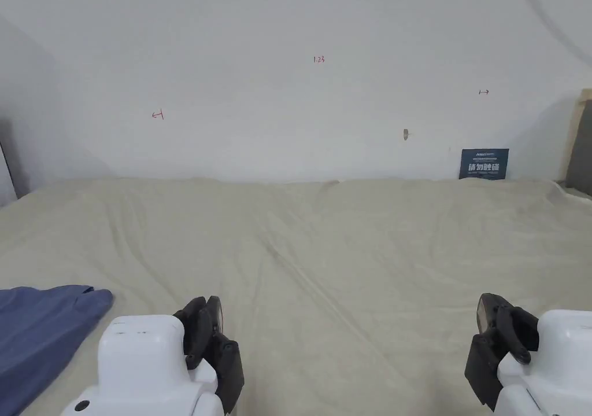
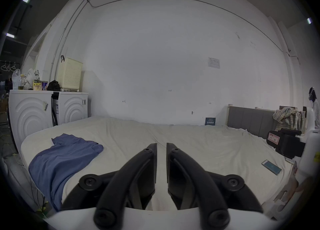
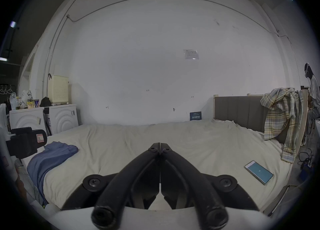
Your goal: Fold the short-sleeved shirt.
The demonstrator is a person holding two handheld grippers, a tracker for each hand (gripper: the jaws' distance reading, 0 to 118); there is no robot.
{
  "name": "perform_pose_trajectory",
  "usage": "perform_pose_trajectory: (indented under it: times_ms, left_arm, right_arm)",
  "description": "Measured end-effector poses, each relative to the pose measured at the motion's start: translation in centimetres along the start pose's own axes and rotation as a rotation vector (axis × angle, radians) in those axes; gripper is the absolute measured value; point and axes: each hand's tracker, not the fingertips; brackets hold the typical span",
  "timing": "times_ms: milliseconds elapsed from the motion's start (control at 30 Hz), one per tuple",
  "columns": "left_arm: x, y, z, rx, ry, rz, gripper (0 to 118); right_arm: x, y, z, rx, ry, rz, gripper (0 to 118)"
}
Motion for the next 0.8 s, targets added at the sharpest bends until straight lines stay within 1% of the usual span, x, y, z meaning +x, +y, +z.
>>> perform_pose_trajectory:
  times_ms: [33,133,367,533,800]
  left_arm:
    - [0.0,0.0,0.0,-0.003,0.002,-0.002,6]
    - [0.1,0.0,-0.1,-0.004,-0.009,0.002,0]
    - [0.6,0.0,-0.4,-0.021,-0.04,-0.001,0]
    - [0.5,-0.1,-0.5,-0.02,-0.019,-0.011,0]
    - [-0.5,-0.1,-1.0,-0.034,-0.004,-0.006,0]
  right_arm:
    - [0.0,0.0,0.1,-0.001,-0.01,0.007,0]
    - [0.1,-0.1,0.0,0.003,-0.017,0.016,0]
    - [-0.2,-0.2,-0.1,-0.006,-0.009,0.019,0]
    - [-0.2,-0.5,-0.5,-0.016,-0.008,0.006,0]
    - [-0.9,-0.5,-1.2,-0.024,-0.002,0.028,0]
